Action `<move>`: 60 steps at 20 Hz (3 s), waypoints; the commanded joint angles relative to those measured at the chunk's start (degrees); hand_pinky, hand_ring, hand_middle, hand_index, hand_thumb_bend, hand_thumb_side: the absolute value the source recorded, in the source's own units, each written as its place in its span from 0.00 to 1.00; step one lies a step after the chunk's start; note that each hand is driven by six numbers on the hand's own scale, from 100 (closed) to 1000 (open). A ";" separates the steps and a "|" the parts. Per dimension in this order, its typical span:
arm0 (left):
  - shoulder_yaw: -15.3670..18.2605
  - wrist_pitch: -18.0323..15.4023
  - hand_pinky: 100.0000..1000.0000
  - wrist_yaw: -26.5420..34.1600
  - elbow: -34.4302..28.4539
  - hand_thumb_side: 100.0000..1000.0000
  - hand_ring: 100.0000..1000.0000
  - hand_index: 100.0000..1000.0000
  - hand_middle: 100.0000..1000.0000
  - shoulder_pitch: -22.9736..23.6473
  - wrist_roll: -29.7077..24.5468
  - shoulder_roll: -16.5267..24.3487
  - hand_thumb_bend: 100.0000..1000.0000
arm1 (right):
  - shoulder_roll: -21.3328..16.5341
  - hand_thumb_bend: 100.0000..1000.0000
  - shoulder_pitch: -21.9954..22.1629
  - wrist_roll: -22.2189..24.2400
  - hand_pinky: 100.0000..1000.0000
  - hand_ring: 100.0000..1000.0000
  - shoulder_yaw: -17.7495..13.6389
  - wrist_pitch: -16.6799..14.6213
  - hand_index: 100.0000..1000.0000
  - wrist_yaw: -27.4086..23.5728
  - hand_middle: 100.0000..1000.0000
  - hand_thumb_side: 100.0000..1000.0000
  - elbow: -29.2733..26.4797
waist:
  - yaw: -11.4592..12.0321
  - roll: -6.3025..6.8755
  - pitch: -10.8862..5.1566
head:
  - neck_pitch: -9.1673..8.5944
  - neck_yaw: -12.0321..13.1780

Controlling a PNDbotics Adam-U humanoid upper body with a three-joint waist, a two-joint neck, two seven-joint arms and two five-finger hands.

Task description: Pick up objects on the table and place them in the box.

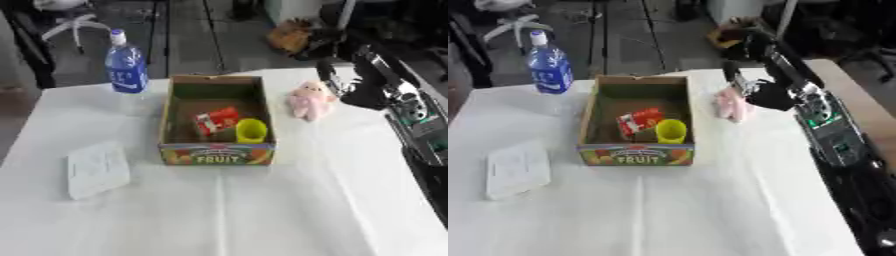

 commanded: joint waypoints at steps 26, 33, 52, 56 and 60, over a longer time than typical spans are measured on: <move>-13.34 -9.01 0.75 -49.92 23.12 0.61 0.86 0.95 0.90 -18.36 -35.99 3.68 1.00 | -0.78 0.11 -0.48 1.16 0.73 0.71 0.40 -0.25 0.91 -0.36 0.80 0.40 -0.89 | -1.18 0.43 -1.66 | 0.44 0.26; -13.41 -7.24 0.74 -51.67 26.75 0.59 0.84 0.94 0.89 -16.95 -28.99 1.85 1.00 | -0.66 0.10 -0.46 1.13 0.73 0.71 0.38 -0.31 0.91 -0.36 0.80 0.40 -0.87 | -1.14 0.25 -1.58 | 0.47 0.21; -11.82 -5.26 0.72 -49.10 29.00 0.59 0.80 0.93 0.84 -15.40 -21.27 -0.37 1.00 | -0.31 0.10 -0.59 1.29 0.73 0.71 0.48 -0.52 0.91 -0.34 0.80 0.40 -0.78 | -1.27 -0.20 -1.29 | 0.39 0.26; -11.46 -5.72 0.72 -48.67 29.59 0.59 0.80 0.93 0.84 -15.42 -21.79 -0.82 1.00 | -0.20 0.10 -0.62 1.39 0.73 0.71 0.56 -0.54 0.91 -0.32 0.81 0.40 -0.75 | -1.35 -0.23 -1.23 | 0.40 0.32; -11.07 -5.51 0.72 -48.71 29.88 0.59 0.79 0.93 0.84 -15.42 -21.19 -1.10 1.00 | -0.17 0.10 -0.68 1.45 0.73 0.71 0.60 -0.58 0.91 -0.29 0.81 0.41 -0.75 | -1.44 -0.26 -1.12 | 0.39 0.34</move>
